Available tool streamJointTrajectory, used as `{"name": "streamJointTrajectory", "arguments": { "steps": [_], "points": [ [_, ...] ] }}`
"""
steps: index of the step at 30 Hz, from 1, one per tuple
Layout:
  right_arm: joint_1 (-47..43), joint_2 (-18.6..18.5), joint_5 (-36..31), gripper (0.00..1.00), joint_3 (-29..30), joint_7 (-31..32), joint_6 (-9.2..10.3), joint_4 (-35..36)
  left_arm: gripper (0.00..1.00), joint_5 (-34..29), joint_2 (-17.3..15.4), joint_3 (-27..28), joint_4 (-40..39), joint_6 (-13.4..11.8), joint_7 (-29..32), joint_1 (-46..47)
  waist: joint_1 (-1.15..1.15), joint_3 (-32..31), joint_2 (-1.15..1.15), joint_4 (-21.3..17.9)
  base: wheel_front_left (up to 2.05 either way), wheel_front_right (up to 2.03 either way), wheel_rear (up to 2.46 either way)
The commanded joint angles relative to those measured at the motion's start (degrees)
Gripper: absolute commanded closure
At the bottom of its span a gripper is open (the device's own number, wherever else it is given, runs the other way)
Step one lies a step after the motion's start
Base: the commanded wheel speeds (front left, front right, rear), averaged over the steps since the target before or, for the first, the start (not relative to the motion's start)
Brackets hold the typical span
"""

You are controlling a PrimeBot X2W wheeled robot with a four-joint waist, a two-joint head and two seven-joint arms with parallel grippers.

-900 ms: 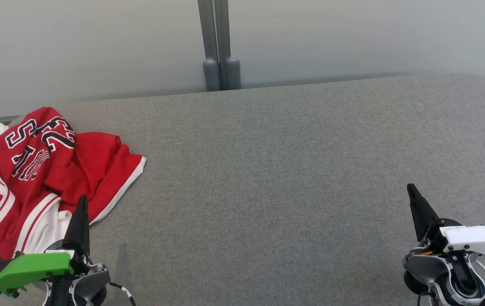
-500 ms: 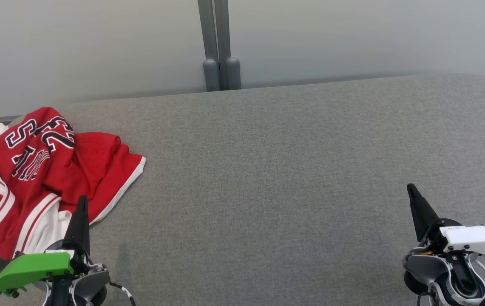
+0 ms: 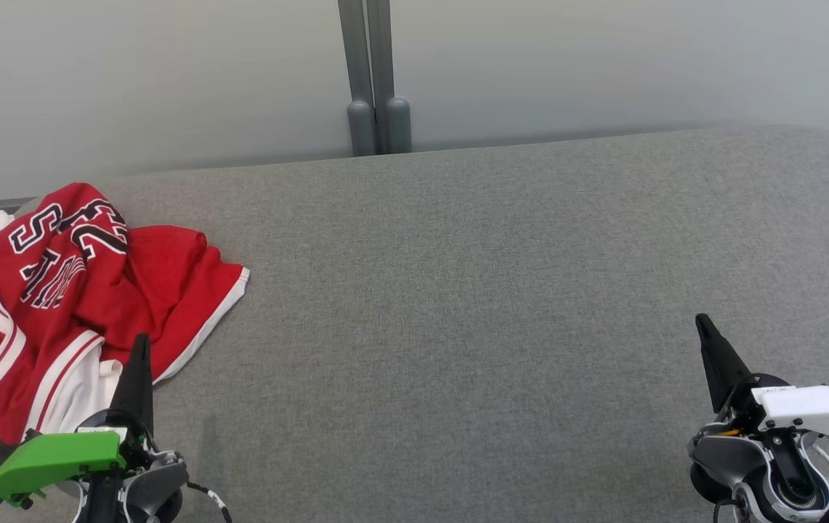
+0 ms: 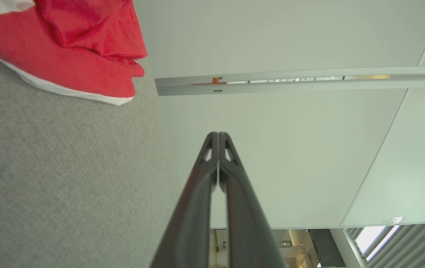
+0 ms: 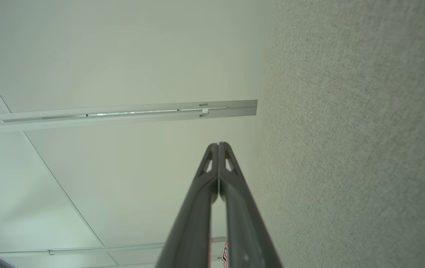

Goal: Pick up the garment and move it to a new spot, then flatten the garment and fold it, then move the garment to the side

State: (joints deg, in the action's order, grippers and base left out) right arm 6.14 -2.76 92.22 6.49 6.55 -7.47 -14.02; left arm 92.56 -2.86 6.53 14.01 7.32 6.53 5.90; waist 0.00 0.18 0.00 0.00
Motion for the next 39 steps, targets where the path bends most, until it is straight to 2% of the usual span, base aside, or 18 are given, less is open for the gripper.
{"name": "streamJointTrajectory", "arguments": {
  "steps": [1, 39],
  "points": [
    [0.28, -0.25, 0.4, 1.0, 0.05, 0.12, -0.05, -0.08, 1.0, -0.3, -0.06, 0.05, 0.05, 0.39, 0.13, 0.79, 0.0, 0.0, 0.0, 0.0, 0.0, 0.0, 0.0],
    [0.28, -0.25, 0.4, 1.0, 0.05, 0.12, -0.05, -0.08, 1.0, -0.31, -0.06, 0.05, 0.05, 0.38, 0.12, 0.79, 0.0, 0.0, 0.0, 0.0, 0.0, 0.0, 0.0]
  ]
}}
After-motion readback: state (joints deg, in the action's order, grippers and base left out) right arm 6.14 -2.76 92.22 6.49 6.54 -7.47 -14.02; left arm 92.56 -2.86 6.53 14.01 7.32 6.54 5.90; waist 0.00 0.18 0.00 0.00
